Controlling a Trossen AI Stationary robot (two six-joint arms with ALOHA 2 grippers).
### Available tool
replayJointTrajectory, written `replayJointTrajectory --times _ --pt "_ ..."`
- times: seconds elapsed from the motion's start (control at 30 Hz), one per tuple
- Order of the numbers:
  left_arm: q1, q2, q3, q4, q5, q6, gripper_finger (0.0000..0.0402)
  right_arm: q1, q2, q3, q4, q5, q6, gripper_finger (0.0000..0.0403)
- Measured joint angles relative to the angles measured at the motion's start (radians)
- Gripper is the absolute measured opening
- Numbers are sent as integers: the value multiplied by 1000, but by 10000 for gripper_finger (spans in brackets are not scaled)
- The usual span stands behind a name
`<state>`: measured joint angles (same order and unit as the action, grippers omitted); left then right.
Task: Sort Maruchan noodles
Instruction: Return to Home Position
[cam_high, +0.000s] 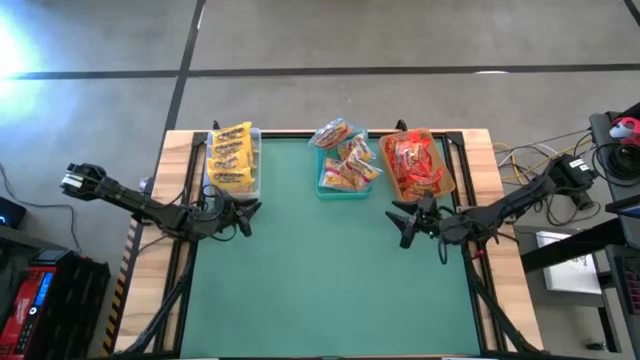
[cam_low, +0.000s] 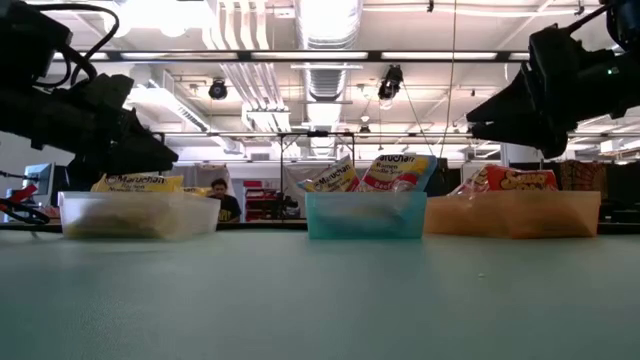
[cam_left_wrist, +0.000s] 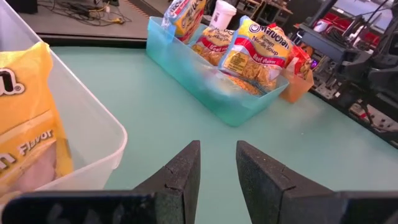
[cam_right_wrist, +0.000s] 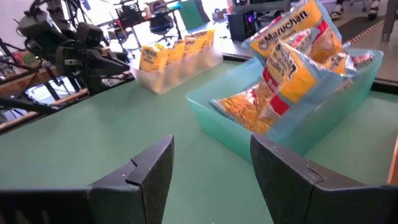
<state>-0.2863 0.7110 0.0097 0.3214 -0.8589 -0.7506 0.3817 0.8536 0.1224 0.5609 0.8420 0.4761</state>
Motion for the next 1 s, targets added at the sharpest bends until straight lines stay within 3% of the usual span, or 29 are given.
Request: replayJointTrajectory --times 0.53,1.0 --pt "0 8 0 -1 4 24 87 21 151 -22 -2 76 100 201" --pt "0 8 -1 -2 5 -3 87 66 17 -35 -7 100 -67 201"
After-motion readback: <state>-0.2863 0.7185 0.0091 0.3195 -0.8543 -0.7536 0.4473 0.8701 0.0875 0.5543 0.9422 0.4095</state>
